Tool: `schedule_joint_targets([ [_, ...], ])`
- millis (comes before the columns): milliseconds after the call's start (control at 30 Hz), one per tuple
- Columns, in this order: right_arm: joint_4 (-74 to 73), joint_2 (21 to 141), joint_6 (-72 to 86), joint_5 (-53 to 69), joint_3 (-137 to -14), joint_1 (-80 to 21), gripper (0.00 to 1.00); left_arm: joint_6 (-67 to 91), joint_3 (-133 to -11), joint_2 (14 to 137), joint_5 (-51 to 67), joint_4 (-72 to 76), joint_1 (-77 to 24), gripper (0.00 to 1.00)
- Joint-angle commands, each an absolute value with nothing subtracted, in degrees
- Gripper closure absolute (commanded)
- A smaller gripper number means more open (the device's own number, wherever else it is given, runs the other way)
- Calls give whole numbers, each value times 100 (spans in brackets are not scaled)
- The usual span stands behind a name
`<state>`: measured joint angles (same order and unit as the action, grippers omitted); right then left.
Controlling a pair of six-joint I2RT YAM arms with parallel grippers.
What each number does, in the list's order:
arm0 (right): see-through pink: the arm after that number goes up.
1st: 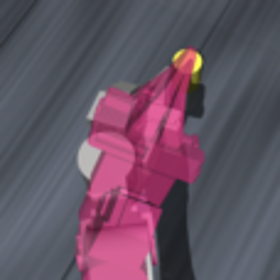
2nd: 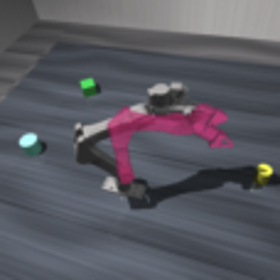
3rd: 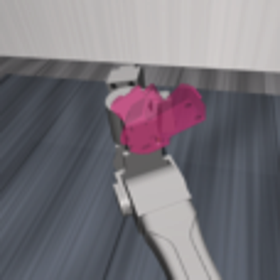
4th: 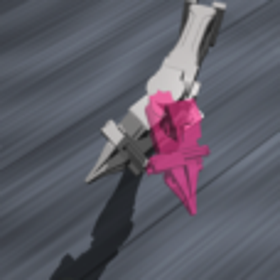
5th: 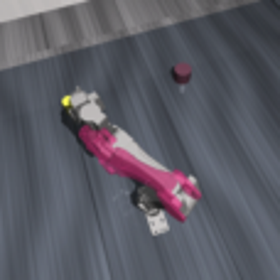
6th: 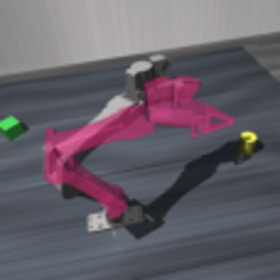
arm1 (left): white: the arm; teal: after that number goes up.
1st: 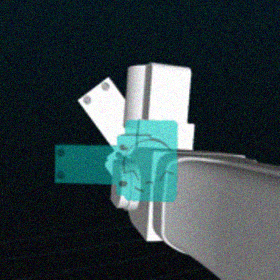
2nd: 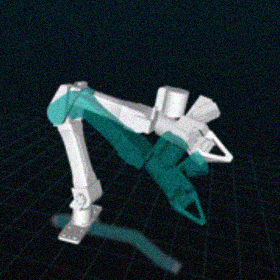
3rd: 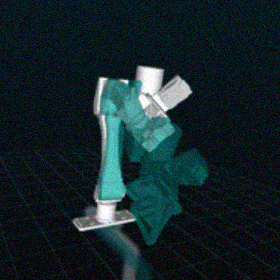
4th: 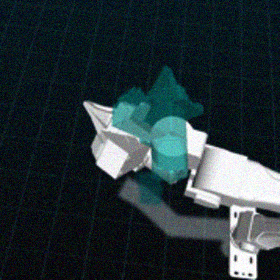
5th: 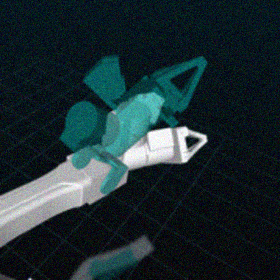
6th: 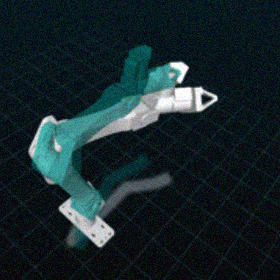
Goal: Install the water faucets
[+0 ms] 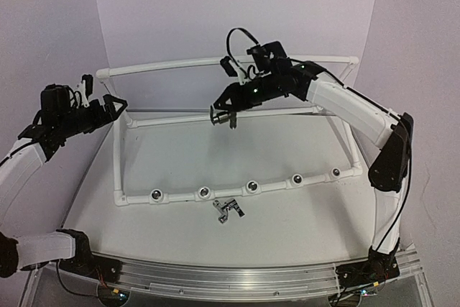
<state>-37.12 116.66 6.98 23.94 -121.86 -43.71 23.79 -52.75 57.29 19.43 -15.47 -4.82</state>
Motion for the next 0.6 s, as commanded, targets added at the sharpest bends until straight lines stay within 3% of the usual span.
schedule_joint_targets([
  [0,-2685,11534,1818,3481,-12732,-4402,100,1868,-5322,5750,4293,-808,-848,0],
  [300,-726,11865,3996,4542,-12347,-4409,100,945,-5239,5865,4163,119,-2530,8],
  [567,130,11771,4728,4785,-11396,-4577,100,81,-5932,6427,3628,-529,-3254,20],
])
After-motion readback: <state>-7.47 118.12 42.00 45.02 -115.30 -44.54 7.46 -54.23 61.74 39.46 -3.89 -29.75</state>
